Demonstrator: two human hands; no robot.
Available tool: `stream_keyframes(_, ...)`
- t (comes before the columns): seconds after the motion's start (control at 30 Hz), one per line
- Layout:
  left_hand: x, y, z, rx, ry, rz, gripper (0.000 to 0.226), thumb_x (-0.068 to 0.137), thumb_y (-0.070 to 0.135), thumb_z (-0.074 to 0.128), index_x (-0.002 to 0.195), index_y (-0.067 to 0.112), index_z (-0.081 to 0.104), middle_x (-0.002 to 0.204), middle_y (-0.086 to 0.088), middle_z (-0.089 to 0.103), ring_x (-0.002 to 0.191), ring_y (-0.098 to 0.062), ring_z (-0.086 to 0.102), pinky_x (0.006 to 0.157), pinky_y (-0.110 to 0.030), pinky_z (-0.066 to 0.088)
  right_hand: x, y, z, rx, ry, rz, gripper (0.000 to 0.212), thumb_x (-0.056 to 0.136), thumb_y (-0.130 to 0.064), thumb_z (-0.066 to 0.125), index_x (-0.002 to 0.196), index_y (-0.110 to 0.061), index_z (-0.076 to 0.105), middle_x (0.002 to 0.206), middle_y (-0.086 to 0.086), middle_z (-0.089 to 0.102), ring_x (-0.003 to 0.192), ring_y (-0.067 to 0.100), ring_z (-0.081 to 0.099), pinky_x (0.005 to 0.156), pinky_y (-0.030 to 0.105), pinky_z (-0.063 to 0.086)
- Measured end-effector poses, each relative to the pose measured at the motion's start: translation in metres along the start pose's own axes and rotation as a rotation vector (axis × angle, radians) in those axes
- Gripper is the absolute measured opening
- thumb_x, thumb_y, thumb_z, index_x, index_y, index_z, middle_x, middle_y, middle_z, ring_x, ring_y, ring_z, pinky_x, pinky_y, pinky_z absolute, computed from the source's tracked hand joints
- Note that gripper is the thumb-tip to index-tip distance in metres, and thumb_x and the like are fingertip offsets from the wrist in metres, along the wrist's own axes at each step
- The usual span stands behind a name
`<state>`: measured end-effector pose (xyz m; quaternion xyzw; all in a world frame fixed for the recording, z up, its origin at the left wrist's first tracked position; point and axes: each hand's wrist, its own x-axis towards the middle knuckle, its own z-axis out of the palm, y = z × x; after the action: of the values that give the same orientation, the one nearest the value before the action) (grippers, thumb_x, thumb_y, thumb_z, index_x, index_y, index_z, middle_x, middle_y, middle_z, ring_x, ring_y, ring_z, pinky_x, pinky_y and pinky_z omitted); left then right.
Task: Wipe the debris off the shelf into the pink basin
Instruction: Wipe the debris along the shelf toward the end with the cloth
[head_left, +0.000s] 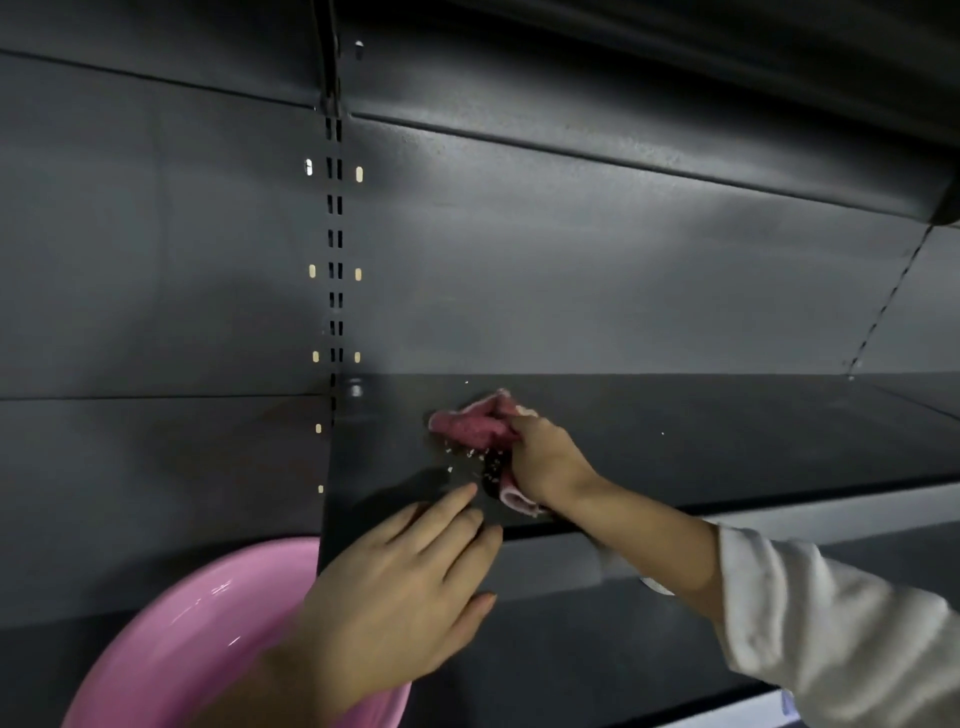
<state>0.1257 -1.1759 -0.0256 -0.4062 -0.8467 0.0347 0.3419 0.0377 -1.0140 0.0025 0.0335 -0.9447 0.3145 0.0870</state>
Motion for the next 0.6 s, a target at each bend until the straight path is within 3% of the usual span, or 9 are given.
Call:
stream_keyframes(0.03, -0.001, 0.000, 0.000, -0.002, 0.001, 0.003, 0.047, 0.078, 0.041, 0.040, 0.093, 0.016, 0.077, 0.094, 0.001, 0.077, 0.101, -0.016, 0.070, 0.075, -0.026, 0.059, 0.003, 0.000, -0.004, 0.010, 0.024, 0.009, 0.036, 0.088, 0.002, 0.035, 0.110, -0.008, 0.061, 0.094, 0.014, 0.066, 0.076, 0.020, 0.060, 0.040, 0.007, 0.036)
stream_keyframes(0.13, -0.003, 0.000, -0.002, -0.007, 0.005, 0.001, 0.046, 0.077, 0.041, 0.041, 0.094, 0.018, 0.077, 0.094, 0.004, 0.077, 0.101, -0.014, 0.070, 0.077, -0.023, 0.058, 0.021, 0.018, -0.031, 0.068, 0.098, 0.072, 0.030, 0.091, 0.000, 0.037, 0.101, -0.002, 0.065, 0.096, 0.023, 0.070, 0.087, 0.032, 0.067, 0.033, 0.018, 0.037)
stream_keyframes(0.2, -0.004, 0.000, -0.001, 0.008, 0.015, -0.005, 0.044, 0.077, 0.042, 0.043, 0.094, 0.019, 0.077, 0.095, 0.004, 0.076, 0.103, -0.013, 0.069, 0.084, -0.024, 0.053, 0.035, 0.041, -0.061, 0.131, 0.193, 0.114, 0.027, 0.091, -0.001, 0.041, 0.100, -0.001, 0.066, 0.098, 0.025, 0.070, 0.083, 0.025, 0.064, 0.055, 0.028, 0.054)
stream_keyframes(0.27, -0.005, -0.001, 0.001, 0.023, 0.033, -0.018, 0.042, 0.078, 0.042, 0.045, 0.094, 0.019, 0.077, 0.096, 0.004, 0.076, 0.105, -0.014, 0.068, 0.089, -0.026, 0.043, 0.041, 0.072, -0.095, 0.161, 0.243, 0.170, 0.026, 0.091, -0.006, 0.044, 0.103, -0.002, 0.066, 0.102, 0.023, 0.071, 0.078, 0.026, 0.063, 0.077, 0.048, 0.054)
stream_keyframes(0.3, -0.005, -0.001, 0.002, 0.028, 0.041, -0.020, 0.042, 0.079, 0.041, 0.046, 0.094, 0.018, 0.077, 0.096, 0.003, 0.076, 0.105, -0.014, 0.068, 0.089, -0.027, 0.041, 0.040, 0.089, -0.110, 0.168, 0.247, 0.206, 0.027, 0.092, -0.009, 0.044, 0.107, -0.004, 0.066, 0.102, 0.021, 0.071, 0.076, 0.033, 0.065, 0.077, 0.051, 0.053)
stream_keyframes(0.4, -0.005, -0.001, 0.005, 0.047, 0.046, -0.007, 0.042, 0.079, 0.041, 0.046, 0.095, 0.017, 0.076, 0.098, 0.002, 0.076, 0.106, -0.016, 0.067, 0.088, -0.028, 0.040, 0.033, 0.131, -0.129, -0.018, 0.134, 0.369, 0.032, 0.092, -0.011, 0.048, 0.122, -0.004, 0.055, 0.117, 0.024, 0.064, 0.099, 0.038, 0.063, 0.085, 0.045, 0.049)
stream_keyframes(0.5, -0.002, -0.001, 0.006, 0.078, 0.047, -0.009, 0.043, 0.079, 0.042, 0.046, 0.094, 0.017, 0.077, 0.098, 0.001, 0.076, 0.106, -0.017, 0.068, 0.088, -0.031, 0.039, 0.034, 0.132, -0.114, -0.219, 0.087, 0.372, 0.048, 0.084, -0.009, 0.055, 0.131, -0.014, 0.046, 0.106, 0.021, 0.065, 0.085, 0.033, 0.063, 0.068, 0.031, 0.045)
stream_keyframes(0.6, -0.001, -0.001, 0.007, 0.082, 0.031, 0.002, 0.044, 0.078, 0.042, 0.047, 0.095, 0.015, 0.077, 0.098, -0.001, 0.076, 0.106, -0.019, 0.068, 0.090, -0.032, 0.039, 0.034, 0.100, -0.085, -0.214, 0.046, 0.200, 0.047, 0.082, -0.010, 0.053, 0.127, -0.024, 0.052, 0.093, 0.016, 0.066, 0.081, 0.029, 0.066, 0.063, 0.022, 0.039)
